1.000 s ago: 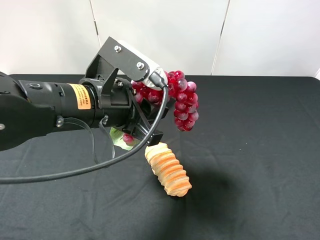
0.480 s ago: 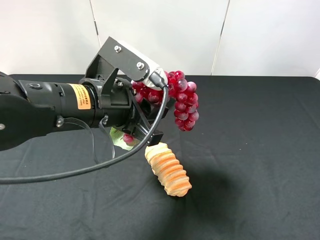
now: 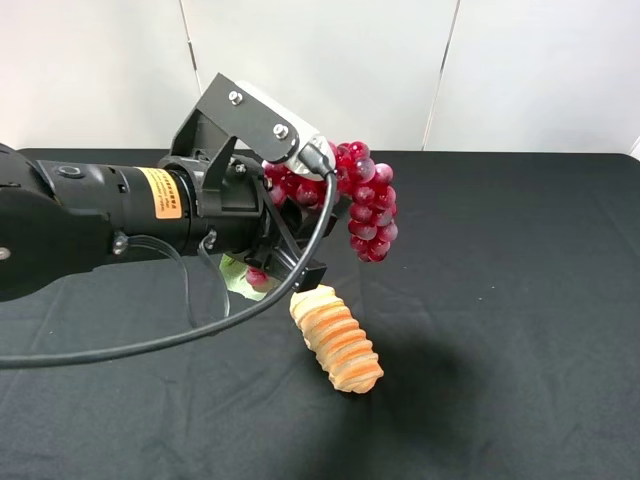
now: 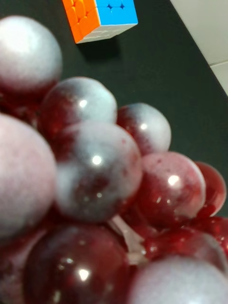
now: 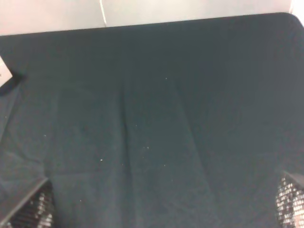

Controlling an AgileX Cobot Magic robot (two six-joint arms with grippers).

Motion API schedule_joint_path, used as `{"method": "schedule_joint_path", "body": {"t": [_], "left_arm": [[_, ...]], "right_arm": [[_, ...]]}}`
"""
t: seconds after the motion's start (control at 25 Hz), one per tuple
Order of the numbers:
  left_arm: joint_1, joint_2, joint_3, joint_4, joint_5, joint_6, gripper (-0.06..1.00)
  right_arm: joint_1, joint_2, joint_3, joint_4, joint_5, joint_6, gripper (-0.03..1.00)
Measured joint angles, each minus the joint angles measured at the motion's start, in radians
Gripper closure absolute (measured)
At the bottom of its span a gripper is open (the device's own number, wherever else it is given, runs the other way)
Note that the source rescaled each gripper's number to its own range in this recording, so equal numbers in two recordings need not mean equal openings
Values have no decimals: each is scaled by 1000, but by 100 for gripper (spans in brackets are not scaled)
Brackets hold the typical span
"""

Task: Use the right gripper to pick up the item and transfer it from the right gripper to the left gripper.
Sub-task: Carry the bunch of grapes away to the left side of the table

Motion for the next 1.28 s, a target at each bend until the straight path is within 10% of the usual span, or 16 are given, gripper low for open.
{"method": "schedule_joint_path", "body": {"t": [0.16,0.72,1.28], "left_arm": [[0,0,-28,-2,70,-16,93],[17,2,-414,4,789,-48,93],[418,2,-546,6,1175,-92,93]], "right_arm": [[0,0,0,0,0,0,-3],[0,0,0,0,0,0,-3],[0,0,0,0,0,0,-3]]}}
